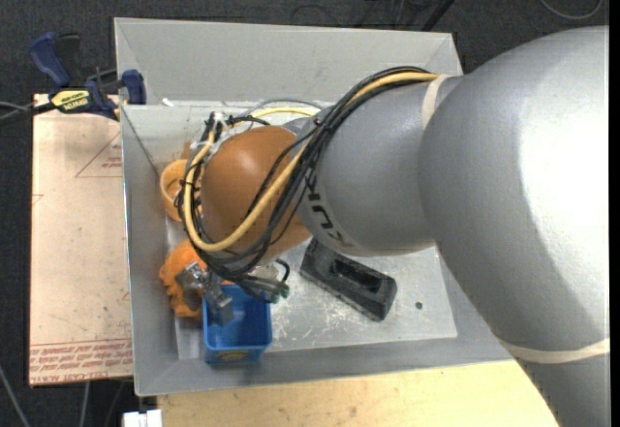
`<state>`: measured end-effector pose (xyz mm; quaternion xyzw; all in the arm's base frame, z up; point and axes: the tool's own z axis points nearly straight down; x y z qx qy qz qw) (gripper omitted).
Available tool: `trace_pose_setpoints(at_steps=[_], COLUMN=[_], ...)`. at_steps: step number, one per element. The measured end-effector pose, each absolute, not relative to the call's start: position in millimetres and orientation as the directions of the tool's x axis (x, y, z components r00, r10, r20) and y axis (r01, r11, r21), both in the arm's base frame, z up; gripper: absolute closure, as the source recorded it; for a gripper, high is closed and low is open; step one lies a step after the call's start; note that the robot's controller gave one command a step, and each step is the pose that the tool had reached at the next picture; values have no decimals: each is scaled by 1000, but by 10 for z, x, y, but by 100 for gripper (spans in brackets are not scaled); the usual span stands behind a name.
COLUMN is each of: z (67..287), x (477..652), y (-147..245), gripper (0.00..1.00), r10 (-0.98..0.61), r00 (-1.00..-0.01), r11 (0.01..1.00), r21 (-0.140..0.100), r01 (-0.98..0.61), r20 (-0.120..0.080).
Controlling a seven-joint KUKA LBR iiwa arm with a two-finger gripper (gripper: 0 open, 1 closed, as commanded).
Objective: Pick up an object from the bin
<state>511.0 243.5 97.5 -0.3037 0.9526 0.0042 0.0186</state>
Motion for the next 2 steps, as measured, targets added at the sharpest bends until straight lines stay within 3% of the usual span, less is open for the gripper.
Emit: trace_pose_setpoints(at_steps=[2], z=[1240], x=[5097], y=[2432], gripper=[100], r10=[-579], r00=[-815], r11=[815], r21=[-2], r01=[-579], r20=[-33])
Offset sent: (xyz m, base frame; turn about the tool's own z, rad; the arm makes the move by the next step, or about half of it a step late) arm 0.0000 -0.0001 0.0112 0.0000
